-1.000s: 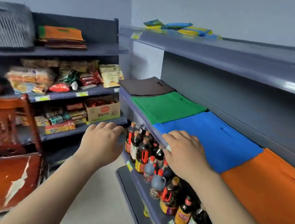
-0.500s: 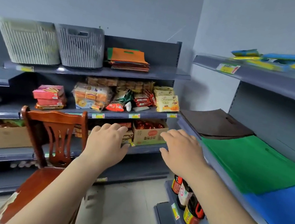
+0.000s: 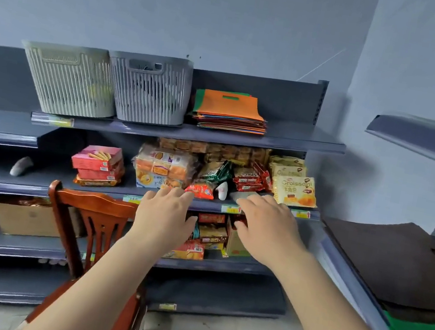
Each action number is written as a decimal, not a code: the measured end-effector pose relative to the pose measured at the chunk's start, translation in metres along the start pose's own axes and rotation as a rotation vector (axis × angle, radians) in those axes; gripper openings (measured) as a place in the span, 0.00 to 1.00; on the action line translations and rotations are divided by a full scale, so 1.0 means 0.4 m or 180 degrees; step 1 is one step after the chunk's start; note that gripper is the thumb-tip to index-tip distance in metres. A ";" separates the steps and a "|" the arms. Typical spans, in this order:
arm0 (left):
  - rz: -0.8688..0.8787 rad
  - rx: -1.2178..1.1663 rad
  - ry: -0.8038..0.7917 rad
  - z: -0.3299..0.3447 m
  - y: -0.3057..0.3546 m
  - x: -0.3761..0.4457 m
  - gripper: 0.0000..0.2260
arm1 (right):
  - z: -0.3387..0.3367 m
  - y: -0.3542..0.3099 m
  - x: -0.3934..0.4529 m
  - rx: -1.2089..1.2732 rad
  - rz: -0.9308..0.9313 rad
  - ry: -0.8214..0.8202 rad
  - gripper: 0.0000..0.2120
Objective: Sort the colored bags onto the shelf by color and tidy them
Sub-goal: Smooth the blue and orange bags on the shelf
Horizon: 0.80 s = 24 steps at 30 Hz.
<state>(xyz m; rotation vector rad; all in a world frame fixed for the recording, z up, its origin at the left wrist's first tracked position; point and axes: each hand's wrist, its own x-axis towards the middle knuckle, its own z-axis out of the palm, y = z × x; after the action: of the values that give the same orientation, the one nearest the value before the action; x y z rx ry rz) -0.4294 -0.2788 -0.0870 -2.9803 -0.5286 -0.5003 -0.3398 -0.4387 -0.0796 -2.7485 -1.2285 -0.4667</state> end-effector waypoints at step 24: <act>0.0030 -0.0280 0.0638 0.199 -0.202 0.825 0.20 | 0.195 0.250 0.858 0.0196 -0.0028 0.0308 0.23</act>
<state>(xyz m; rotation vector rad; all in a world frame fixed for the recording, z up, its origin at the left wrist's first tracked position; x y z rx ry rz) -0.1402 -0.0866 -0.0523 -2.9654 -0.4854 -0.8308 -0.0315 -0.2456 -0.0420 -2.6374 -1.2119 -0.5462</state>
